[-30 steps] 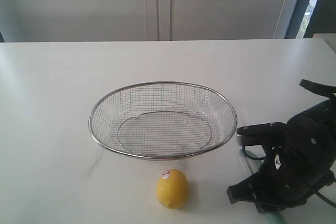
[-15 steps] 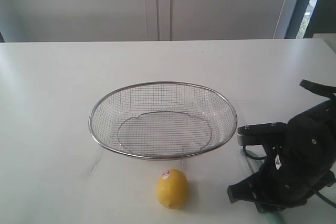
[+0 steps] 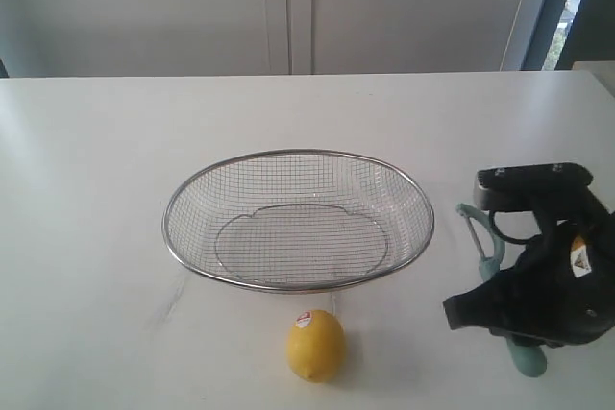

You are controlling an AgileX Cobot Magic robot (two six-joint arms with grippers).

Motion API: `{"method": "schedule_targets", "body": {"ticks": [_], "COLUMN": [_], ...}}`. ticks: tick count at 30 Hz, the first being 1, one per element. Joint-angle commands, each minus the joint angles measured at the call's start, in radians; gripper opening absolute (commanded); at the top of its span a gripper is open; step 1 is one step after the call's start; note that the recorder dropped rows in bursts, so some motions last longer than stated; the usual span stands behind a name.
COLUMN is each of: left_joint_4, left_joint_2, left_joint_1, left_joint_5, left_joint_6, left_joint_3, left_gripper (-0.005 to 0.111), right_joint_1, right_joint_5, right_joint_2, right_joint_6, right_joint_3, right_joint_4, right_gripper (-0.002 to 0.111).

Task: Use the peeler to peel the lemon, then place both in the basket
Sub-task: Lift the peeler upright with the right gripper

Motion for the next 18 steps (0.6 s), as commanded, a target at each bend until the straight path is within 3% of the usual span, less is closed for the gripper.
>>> {"method": "schedule_targets", "body": {"ticks": [1, 9, 18], "left_joint_4": [-0.011, -0.011, -0.011], "left_joint_2": [-0.004, -0.004, -0.004], "left_joint_1": [-0.008, -0.008, -0.008], "left_joint_5": [0.003, 0.003, 0.003], "left_joint_6": [0.000, 0.000, 0.000], "left_joint_3": [0.004, 0.004, 0.004], "left_gripper": [0.000, 0.000, 0.000], "right_joint_1": [-0.003, -0.003, -0.003], "right_joint_5": [0.050, 0.073, -0.011], "right_joint_2": [-0.162, -0.448, -0.518], "right_joint_6": [-0.007, -0.057, -0.083], "right_joint_3": [-0.001, -0.001, -0.001], "right_joint_4": [-0.024, -0.024, -0.024], "right_gripper": [0.000, 0.000, 0.000]}}
